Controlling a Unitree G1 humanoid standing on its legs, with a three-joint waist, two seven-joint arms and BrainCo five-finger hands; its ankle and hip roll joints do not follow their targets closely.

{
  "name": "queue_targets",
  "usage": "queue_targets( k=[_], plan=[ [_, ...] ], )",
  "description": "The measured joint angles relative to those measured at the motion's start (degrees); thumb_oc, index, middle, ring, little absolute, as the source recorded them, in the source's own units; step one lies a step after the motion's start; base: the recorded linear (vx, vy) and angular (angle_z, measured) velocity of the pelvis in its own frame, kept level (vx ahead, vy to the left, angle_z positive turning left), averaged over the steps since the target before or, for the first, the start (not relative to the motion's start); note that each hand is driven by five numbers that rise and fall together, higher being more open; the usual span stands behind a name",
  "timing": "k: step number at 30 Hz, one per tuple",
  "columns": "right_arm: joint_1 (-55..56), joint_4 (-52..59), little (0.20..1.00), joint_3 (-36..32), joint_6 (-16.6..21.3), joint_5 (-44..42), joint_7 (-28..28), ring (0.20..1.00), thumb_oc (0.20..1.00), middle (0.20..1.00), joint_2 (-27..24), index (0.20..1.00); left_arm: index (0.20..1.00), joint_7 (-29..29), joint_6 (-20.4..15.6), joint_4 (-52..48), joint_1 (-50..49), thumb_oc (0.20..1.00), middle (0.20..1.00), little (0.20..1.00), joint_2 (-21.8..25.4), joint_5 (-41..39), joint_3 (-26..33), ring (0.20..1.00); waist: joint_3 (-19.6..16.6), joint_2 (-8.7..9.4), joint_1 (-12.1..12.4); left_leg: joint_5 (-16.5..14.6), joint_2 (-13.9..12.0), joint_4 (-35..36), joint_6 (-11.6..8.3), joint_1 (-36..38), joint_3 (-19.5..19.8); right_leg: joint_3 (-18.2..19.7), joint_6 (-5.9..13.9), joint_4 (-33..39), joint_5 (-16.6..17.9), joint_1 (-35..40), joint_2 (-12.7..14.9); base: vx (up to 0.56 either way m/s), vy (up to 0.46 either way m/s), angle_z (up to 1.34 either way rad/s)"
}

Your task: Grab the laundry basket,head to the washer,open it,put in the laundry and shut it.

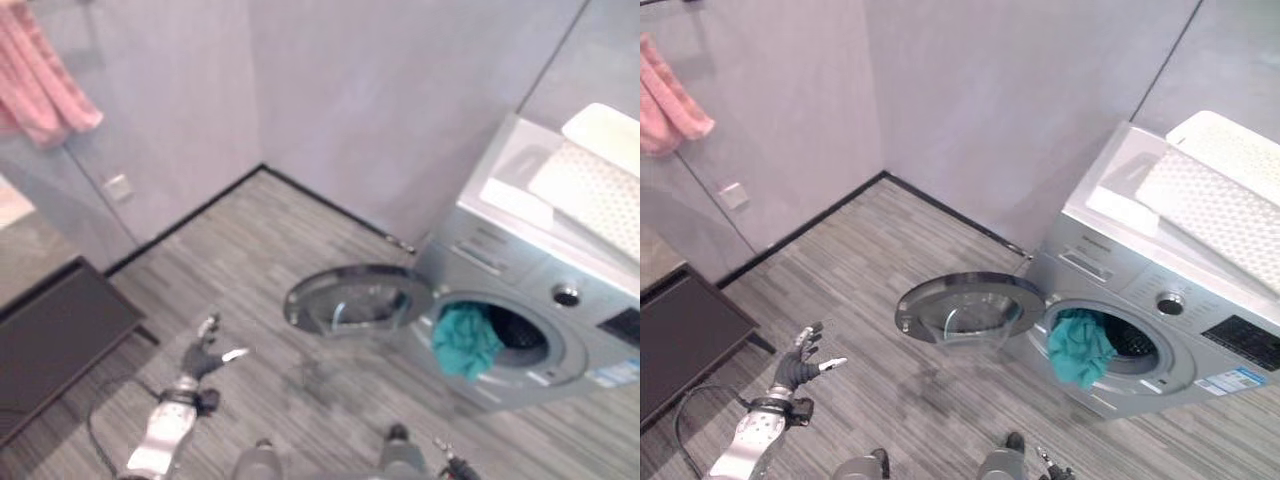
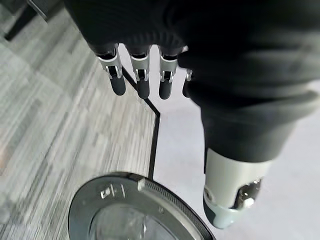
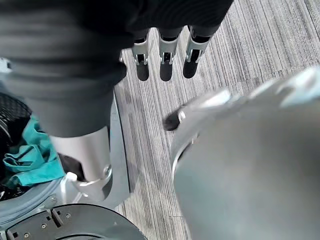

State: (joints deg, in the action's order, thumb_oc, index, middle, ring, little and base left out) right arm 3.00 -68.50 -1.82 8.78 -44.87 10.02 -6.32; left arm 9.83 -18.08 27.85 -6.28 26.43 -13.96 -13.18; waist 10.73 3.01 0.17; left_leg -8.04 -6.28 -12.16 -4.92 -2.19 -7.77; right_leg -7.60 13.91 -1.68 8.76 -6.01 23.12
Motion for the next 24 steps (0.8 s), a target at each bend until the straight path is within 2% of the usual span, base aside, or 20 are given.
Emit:
queue_targets(
  k=[2,3,4,6,7,9,10,11,12,13,14,15,16,18,21,22,23,24],
  plan=[
    [-0.2,-4.2,1.000,0.0,-0.9,0.1,-0.1,1.000,1.000,1.000,0.2,1.000,1.000,0.0,0.0,0.5,-0.2,1.000,1.000,1.000,-0.3,0.0,-0.5,1.000,-1.2,1.21,0.0,0.6,-0.5,1.2,-1.66,0.8,1.2,-2.9,-0.01,-0.1,0.4,1.1,-0.9,0.19,-0.323,0.34],
    [0.4,-5.2,1.000,0.0,-1.2,0.1,-0.1,1.000,1.000,1.000,0.4,1.000,1.000,0.1,0.0,0.5,-0.4,1.000,1.000,1.000,0.1,0.3,-1.1,1.000,-2.4,2.53,0.2,0.7,-0.7,1.5,-2.26,0.7,2.1,-2.6,-0.93,-0.2,-0.1,1.3,-2.2,0.19,-0.347,0.36],
    [0.6,-5.9,1.000,0.0,-1.4,0.1,-0.2,1.000,1.000,1.000,0.6,1.000,1.000,0.0,-0.1,0.5,-1.2,1.000,1.000,1.000,0.2,0.3,-1.3,1.000,-3.4,4.00,0.3,1.0,-1.1,2.3,-3.74,1.1,2.2,-3.6,-1.83,-1.2,-1.4,1.4,-3.9,0.17,-0.345,0.12],
    [-0.4,-8.4,1.000,0.0,-1.4,0.1,-0.2,1.000,1.000,1.000,-1.5,1.000,1.000,0.1,0.2,1.8,-2.4,1.000,1.000,1.000,-2.5,0.2,-1.7,1.000,-3.9,0.49,0.1,1.7,-5.8,4.6,-5.35,1.8,3.4,-4.2,-3.23,-1.9,-3.4,2.3,-8.5,0.12,-0.322,0.08],
    [-0.9,-9.2,1.000,0.1,-1.3,0.3,-0.3,1.000,1.000,1.000,-2.4,1.000,1.000,-0.2,0.2,1.8,-2.3,1.000,1.000,1.000,-3.6,0.3,-3.5,1.000,-4.1,-1.15,-0.4,3.0,-8.4,6.8,-5.94,2.1,5.1,-5.9,-4.49,-2.1,-5.1,2.8,-11.2,0.07,-0.333,0.41],
    [-1.0,-11.4,1.000,0.1,-1.5,2.3,0.0,1.000,1.000,1.000,-3.8,1.000,1.000,-0.6,0.2,0.5,-3.3,1.000,1.000,1.000,-5.7,0.2,-4.9,1.000,-4.2,-3.82,-0.4,7.6,-12.2,11.7,-1.80,3.7,6.1,-8.3,-7.32,-3.6,-7.8,1.9,-15.5,0.00,-0.285,0.39],
    [-1.1,-11.5,1.000,0.0,-1.4,2.5,0.1,1.000,1.000,1.000,-3.9,1.000,1.000,-1.1,0.3,0.4,-3.2,1.000,1.000,1.000,-6.2,0.1,-4.9,1.000,-3.7,-4.10,-0.2,10.9,-13.1,11.9,-0.36,2.7,6.8,-9.3,-8.45,-4.6,-8.5,1.6,-16.5,-0.03,-0.151,0.43],
    [-1.1,-11.5,1.000,-0.1,-1.4,2.9,0.1,1.000,1.000,1.000,-3.8,1.000,1.000,-1.3,0.5,0.4,-2.6,1.000,1.000,1.000,-6.4,-0.1,-5.1,1.000,-3.6,-3.59,-0.1,16.0,-13.2,12.1,0.98,0.0,7.4,-10.9,-9.75,-5.2,-9.3,0.7,-16.8,-0.04,-0.167,0.83],
    [-1.4,-11.8,1.000,-0.3,-1.4,3.9,0.4,1.000,1.000,1.000,-4.1,1.000,1.000,-1.4,0.9,0.4,-0.5,1.000,1.000,1.000,-6.6,-0.4,-5.9,1.000,-2.9,-3.04,-0.2,20.7,-13.2,11.9,0.72,-2.8,7.6,-14.2,-11.71,-4.8,-10.4,-0.2,-16.2,-0.03,-0.097,0.75],
    [-2.1,-11.8,1.000,-0.2,-1.4,4.3,0.9,1.000,1.000,1.000,-4.8,1.000,1.000,-1.5,1.0,0.4,-0.3,1.000,1.000,1.000,-6.7,-0.8,-6.0,1.000,-2.1,-3.03,0.1,20.7,-12.6,9.9,0.67,-2.7,6.9,-14.4,-12.61,-5.2,-10.7,-0.2,-16.3,-0.06,-0.116,0.63],
    [-2.3,-11.6,1.000,-0.1,-1.2,4.5,1.3,1.000,1.000,1.000,-5.5,1.000,1.000,-1.7,1.0,0.4,-0.2,1.000,1.000,1.000,-6.7,-0.9,-6.6,1.000,-1.7,-3.59,-0.2,20.0,-12.0,7.7,-0.29,-3.3,5.4,-15.2,-13.05,-5.2,-11.1,0.1,-16.4,-0.12,-0.022,0.36],
    [-2.3,-11.7,1.000,-0.1,-1.1,4.5,1.6,1.000,1.000,1.000,-6.3,1.000,1.000,-2.2,1.0,0.2,0.2,1.000,1.000,1.000,-6.9,-0.9,-7.4,1.000,-1.3,-4.12,-0.6,18.3,-11.1,6.5,-2.34,-4.4,5.3,-15.6,-13.02,-5.1,-11.4,0.1,-16.6,-0.20,0.006,0.36],
    [-2.9,-11.7,1.000,-0.3,-1.1,4.6,2.0,1.000,1.000,1.000,-7.9,1.000,1.000,-2.5,1.0,-0.8,0.5,1.000,1.000,1.000,-6.8,-0.9,-8.1,1.000,-0.5,-5.33,-0.5,17.5,-10.5,6.5,-3.45,-4.9,5.5,-16.0,-13.57,-5.3,-10.9,-0.5,-16.6,-0.24,0.049,0.29],
    [-5.8,-11.9,1.000,0.2,-1.0,5.4,2.7,1.000,1.000,1.000,-10.0,1.000,1.000,-2.5,0.9,-3.8,1.0,1.000,1.000,1.000,-6.2,-1.2,-8.7,1.000,0.8,-7.10,-0.5,17.2,-10.2,6.3,-3.69,-8.0,6.5,-16.5,-13.67,-7.5,-10.8,-5.2,-16.0,-0.23,0.063,-0.05],
    [-14.2,-14.0,1.000,0.0,-1.5,6.7,4.8,1.000,1.000,1.000,-13.2,1.000,1.000,-2.6,0.9,-7.9,3.6,1.000,1.000,1.000,-3.8,-1.4,-8.9,1.000,6.4,-10.05,-0.6,15.8,-9.7,6.8,-5.36,-12.0,6.6,-14.8,-14.20,-12.3,-10.5,-13.1,-15.0,-0.18,0.096,-0.21],
    [-19.2,-14.9,1.000,-0.3,-2.0,6.9,6.1,1.000,1.000,1.000,-16.0,1.000,1.000,-2.5,0.8,-8.9,6.8,1.000,1.000,1.000,-3.8,-1.5,-8.9,1.000,10.2,-12.16,-0.7,14.2,-8.7,8.6,-4.79,-13.5,5.7,-14.1,-13.17,-15.1,-10.8,-17.1,-13.6,-0.13,0.098,0.10],
    [-22.0,-16.0,1.000,-0.4,-2.4,7.7,6.5,1.000,1.000,1.000,-17.8,1.000,1.000,-2.5,0.8,-9.9,7.4,1.000,1.000,1.000,-3.8,-1.6,-8.8,1.000,11.3,-13.18,-0.5,12.5,-7.9,9.7,-3.74,-14.5,5.0,-13.4,-12.62,-16.8,-10.8,-19.6,-12.7,-0.10,0.089,0.14],
    [-23.8,-16.5,1.000,-0.4,-2.7,8.2,6.9,1.000,1.000,1.000,-19.0,1.000,1.000,-2.5,0.8,-10.9,7.9,1.000,1.000,1.000,-3.6,-1.9,-8.8,1.000,12.4,-13.43,-0.2,12.3,-7.0,10.4,-4.16,-15.4,4.7,-12.7,-12.26,-18.1,-10.8,-21.4,-11.5,-0.05,0.073,0.11]
  ],
)
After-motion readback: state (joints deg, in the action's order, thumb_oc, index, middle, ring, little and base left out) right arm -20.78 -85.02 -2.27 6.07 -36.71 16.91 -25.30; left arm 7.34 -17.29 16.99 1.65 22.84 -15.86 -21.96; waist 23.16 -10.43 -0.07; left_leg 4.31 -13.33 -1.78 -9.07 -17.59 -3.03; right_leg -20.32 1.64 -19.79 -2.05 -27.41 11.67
